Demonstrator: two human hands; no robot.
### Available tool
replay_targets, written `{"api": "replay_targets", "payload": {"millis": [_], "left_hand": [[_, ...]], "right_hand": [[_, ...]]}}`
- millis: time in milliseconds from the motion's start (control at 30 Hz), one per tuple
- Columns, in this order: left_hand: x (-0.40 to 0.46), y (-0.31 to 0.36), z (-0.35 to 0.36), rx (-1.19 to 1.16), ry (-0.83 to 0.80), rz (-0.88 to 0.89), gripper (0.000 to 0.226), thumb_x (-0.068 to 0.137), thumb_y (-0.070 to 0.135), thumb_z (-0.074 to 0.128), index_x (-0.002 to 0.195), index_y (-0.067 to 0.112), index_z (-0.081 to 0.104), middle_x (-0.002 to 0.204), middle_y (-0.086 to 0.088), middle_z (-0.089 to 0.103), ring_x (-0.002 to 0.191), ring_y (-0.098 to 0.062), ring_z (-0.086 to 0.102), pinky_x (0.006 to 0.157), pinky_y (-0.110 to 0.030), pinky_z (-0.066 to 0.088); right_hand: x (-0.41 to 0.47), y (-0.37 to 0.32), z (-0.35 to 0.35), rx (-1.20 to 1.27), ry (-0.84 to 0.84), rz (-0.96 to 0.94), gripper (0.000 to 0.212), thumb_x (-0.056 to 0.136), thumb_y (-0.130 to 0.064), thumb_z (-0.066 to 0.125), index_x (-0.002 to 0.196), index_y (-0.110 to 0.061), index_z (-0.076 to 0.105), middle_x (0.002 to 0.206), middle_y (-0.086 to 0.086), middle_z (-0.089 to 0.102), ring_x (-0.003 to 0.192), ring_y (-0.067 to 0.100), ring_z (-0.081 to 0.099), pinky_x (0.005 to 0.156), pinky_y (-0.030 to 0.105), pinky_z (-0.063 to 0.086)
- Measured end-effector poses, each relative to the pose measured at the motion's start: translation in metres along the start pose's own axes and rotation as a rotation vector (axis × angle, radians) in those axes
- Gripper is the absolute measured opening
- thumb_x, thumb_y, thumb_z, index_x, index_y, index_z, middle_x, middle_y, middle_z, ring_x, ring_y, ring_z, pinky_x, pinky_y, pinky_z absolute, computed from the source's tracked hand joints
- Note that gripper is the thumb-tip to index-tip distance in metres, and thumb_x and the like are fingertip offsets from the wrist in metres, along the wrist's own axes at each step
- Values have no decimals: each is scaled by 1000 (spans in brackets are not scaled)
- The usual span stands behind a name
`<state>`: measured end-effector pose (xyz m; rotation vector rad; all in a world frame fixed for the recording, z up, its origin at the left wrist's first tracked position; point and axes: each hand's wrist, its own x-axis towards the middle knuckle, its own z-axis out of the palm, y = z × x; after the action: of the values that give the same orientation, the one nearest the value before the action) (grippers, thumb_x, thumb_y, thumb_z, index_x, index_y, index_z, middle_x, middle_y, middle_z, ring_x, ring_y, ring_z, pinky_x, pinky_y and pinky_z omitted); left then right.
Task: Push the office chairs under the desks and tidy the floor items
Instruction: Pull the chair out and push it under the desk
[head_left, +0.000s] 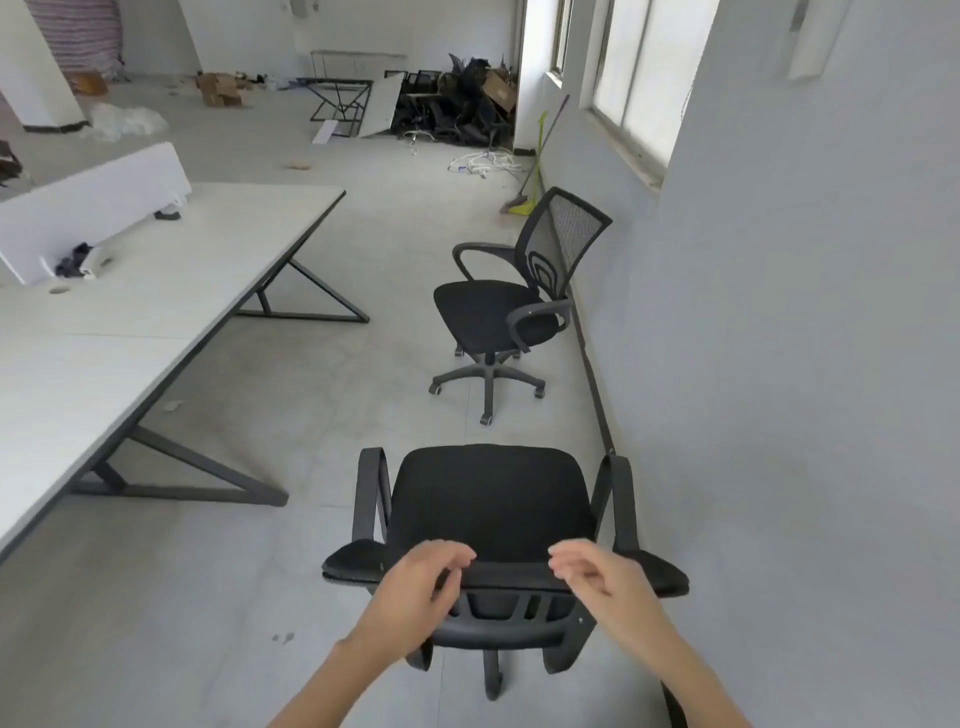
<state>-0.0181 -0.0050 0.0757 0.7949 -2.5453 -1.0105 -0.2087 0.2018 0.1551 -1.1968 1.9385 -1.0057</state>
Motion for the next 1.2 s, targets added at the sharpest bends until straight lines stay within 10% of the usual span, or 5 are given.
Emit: {"api": "replay_targets", "payload": {"millis": [233, 467, 900, 1200], "left_hand": [[22, -16, 6, 521, -397, -34, 53, 86, 50, 49, 129, 20, 46, 128, 4, 53, 118, -16, 47, 99, -31, 40], [25, -24, 17, 841, -363, -107, 23, 93, 22, 42, 113, 14, 48, 106, -6, 63, 96, -27, 59, 67, -31, 36], [10, -67, -34, 957, -456, 48, 20, 95, 22, 40, 108, 12, 51, 102, -9, 65, 93, -29, 59, 73, -31, 37], [-55, -57, -25, 889, -407, -156, 16, 92, 19, 43, 105, 13, 52, 95, -6, 67, 84, -29, 60, 69, -31, 40]], "right_hand": [[71, 53, 40, -630, -155, 168, 56, 87, -43, 55, 137, -25, 37, 143, -6, 42, 129, 15, 42, 104, 31, 37], [76, 71, 62, -847, -43, 142, 36, 92, -31, 50, 127, -25, 52, 123, -4, 62, 110, 18, 57, 93, 27, 44], [91, 52, 120, -942, -55, 47, 29, 86, -26, 50, 112, -20, 60, 109, -4, 66, 98, 18, 61, 80, 30, 51], [78, 48, 124, -994, -170, -127, 28, 84, -27, 53, 109, -18, 62, 104, -2, 68, 92, 20, 64, 76, 30, 53]]}}
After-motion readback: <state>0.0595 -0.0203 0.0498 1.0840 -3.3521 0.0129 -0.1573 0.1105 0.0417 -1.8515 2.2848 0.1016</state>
